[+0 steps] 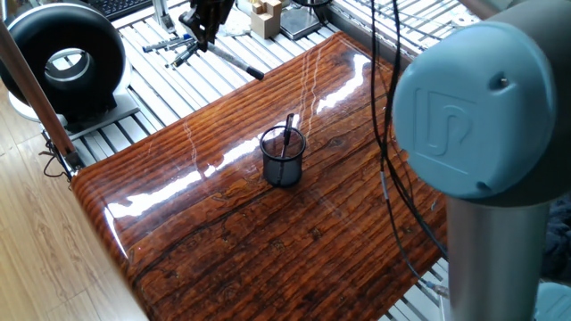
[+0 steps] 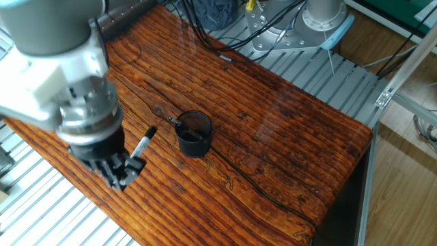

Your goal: Put the pen into the pen holder

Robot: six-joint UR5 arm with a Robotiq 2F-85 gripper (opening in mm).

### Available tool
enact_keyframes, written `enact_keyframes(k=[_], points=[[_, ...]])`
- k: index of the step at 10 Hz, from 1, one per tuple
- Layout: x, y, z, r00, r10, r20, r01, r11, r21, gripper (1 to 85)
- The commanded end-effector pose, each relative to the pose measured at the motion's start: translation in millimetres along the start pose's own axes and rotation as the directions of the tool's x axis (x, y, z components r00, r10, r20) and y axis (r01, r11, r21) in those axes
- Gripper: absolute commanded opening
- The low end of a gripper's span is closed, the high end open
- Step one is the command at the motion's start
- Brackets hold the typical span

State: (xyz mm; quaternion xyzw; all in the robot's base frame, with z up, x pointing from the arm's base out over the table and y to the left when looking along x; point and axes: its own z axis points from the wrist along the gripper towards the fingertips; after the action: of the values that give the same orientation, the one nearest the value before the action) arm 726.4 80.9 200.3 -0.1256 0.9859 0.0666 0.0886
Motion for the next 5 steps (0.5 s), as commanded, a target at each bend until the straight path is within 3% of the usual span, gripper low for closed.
enact_keyframes(k=[1, 3, 5], points=[[13.1, 9.1, -14.2, 0.998, 0.060, 0.028, -0.058, 0.997, -0.048, 1.3], [11.4, 21.0, -18.3, 0.987, 0.147, 0.057, -0.142, 0.986, -0.087, 1.3], [8.6, 21.7, -19.7, 0.982, 0.160, 0.105, -0.152, 0.985, -0.084, 1.3]])
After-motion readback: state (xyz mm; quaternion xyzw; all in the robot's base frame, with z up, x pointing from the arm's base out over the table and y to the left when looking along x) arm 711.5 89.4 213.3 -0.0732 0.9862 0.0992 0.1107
